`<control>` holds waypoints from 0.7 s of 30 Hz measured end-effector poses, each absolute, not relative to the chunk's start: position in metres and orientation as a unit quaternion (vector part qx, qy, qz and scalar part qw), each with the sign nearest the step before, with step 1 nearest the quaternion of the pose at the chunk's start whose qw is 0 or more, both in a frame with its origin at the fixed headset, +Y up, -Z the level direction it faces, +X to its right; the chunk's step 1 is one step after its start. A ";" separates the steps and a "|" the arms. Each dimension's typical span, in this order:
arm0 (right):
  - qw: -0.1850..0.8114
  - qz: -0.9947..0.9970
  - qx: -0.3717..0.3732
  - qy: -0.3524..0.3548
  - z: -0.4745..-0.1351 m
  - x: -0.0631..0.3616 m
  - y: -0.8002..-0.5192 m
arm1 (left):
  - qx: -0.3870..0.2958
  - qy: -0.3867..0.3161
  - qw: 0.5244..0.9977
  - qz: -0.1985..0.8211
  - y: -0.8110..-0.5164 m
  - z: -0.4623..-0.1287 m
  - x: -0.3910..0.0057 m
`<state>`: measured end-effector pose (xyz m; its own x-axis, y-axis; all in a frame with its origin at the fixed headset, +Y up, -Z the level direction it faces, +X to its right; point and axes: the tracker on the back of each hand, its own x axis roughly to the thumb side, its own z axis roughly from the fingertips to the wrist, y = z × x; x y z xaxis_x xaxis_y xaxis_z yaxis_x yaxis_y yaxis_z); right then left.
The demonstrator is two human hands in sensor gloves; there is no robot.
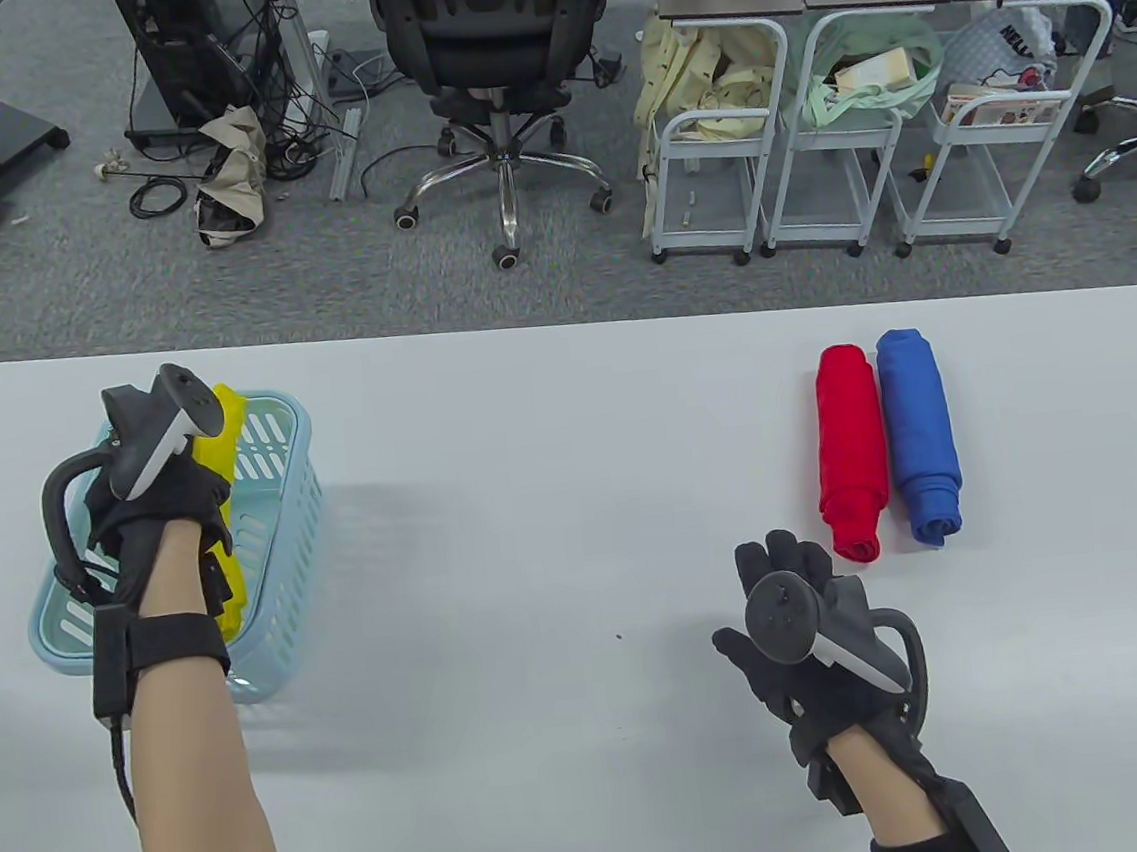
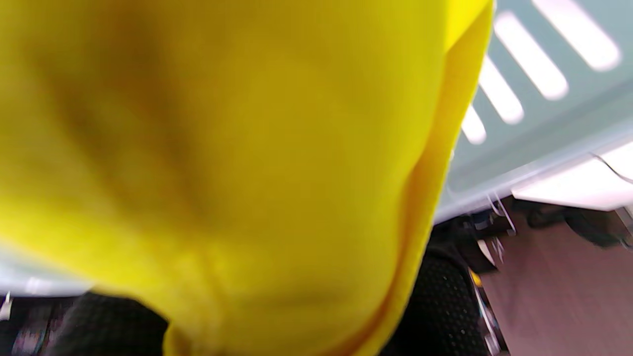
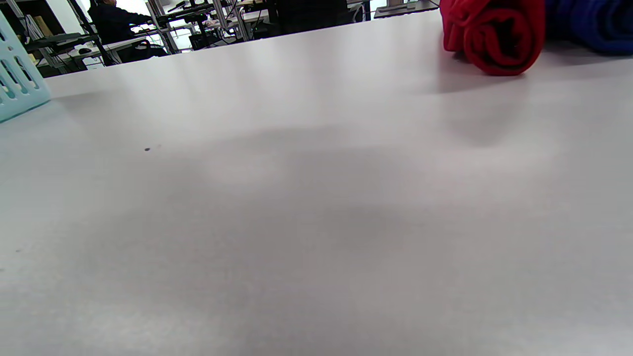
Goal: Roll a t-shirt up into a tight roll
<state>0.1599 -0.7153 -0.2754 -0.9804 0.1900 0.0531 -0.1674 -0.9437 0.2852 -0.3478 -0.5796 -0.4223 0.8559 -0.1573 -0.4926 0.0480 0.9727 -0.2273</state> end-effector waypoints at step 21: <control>0.136 0.982 0.038 0.128 -0.274 0.175 -0.706 | 0.122 0.005 0.990 -0.072 -0.504 -0.330 -0.158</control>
<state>0.1746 -0.7063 -0.2743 -0.9599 0.2775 0.0393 -0.2582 -0.9300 0.2615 -0.1583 -0.5043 -0.3305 0.9896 -0.1412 -0.0272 0.1436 0.9597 0.2417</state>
